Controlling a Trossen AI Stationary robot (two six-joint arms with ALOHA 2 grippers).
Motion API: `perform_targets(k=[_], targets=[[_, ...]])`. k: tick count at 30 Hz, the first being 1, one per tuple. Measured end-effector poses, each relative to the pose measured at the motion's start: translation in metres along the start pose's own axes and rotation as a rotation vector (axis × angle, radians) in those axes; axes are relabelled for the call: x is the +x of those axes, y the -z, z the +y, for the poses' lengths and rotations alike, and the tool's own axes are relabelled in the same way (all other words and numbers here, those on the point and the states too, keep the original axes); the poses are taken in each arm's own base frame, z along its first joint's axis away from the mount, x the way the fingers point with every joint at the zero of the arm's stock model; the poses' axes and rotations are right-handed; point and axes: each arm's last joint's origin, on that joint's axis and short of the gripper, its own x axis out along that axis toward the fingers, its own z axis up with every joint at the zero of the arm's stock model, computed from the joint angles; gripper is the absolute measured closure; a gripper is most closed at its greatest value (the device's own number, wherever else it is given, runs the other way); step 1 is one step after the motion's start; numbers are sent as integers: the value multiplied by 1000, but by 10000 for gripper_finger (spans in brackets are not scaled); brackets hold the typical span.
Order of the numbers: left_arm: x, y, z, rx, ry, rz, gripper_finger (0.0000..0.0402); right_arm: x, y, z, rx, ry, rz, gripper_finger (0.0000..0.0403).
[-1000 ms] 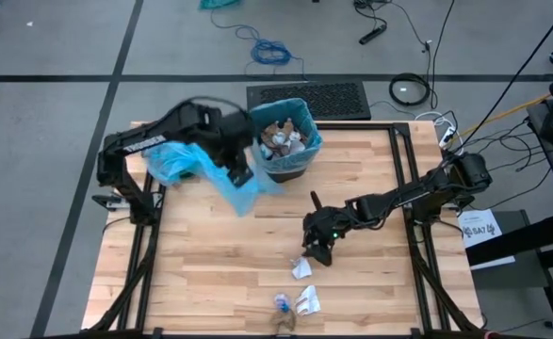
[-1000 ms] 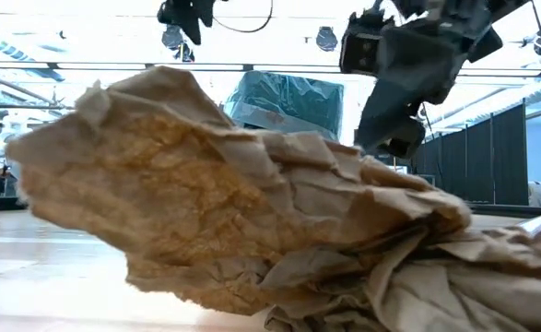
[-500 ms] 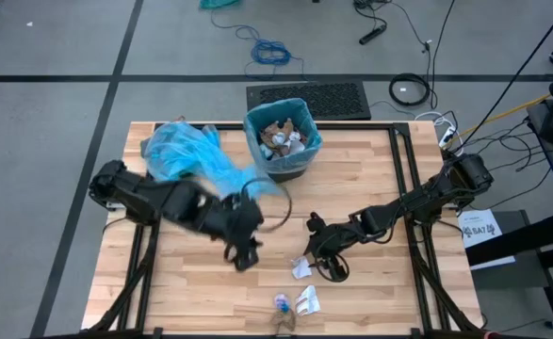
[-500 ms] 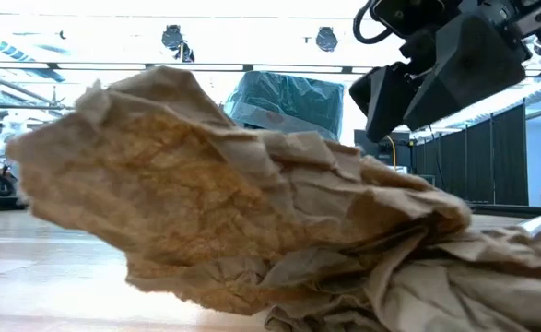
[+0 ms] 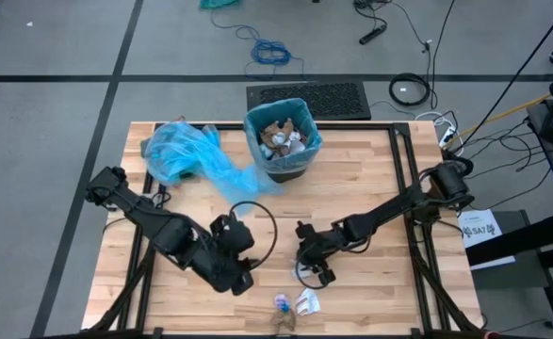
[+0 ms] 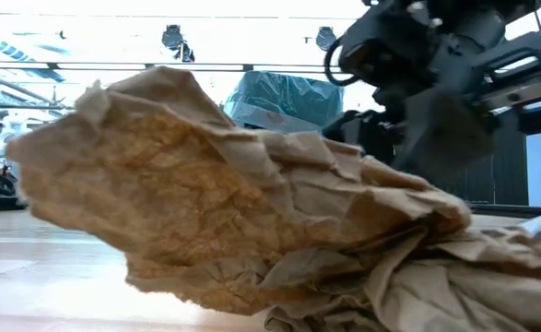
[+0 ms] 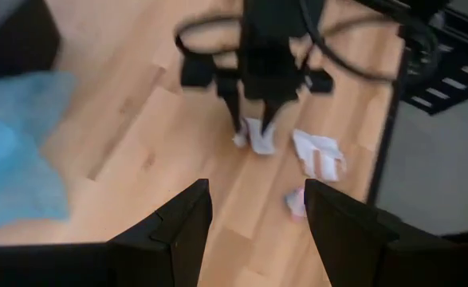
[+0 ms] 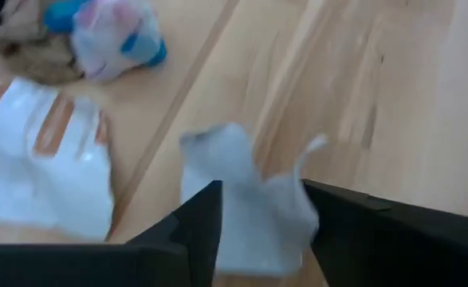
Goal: Place trash/remove bag and relplace
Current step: Put the white paper into the trash bin
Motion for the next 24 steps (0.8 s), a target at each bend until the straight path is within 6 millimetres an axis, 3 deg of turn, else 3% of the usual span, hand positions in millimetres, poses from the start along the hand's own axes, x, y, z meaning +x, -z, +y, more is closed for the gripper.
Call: perform_targets(k=[6, 9, 16, 20, 24], targets=[[2, -4, 6, 236, -56, -13, 198, 6, -23, -1, 54, 2, 46, 383], [4, -8, 7, 231, -43, -17, 198, -6, -36, -5, 60, 17, 117, 393], [9, -14, 31, 452, -199, 50, 198, -74, -98, -33, 47, 164, 96, 401], [8, -20, 44, 579, -232, 97, 198, -123, -134, -57, 106, 286, -38, 402], [0, -32, 61, 635, -238, 103, 198, -163, -156, -81, 162, 372, -161, 402]])
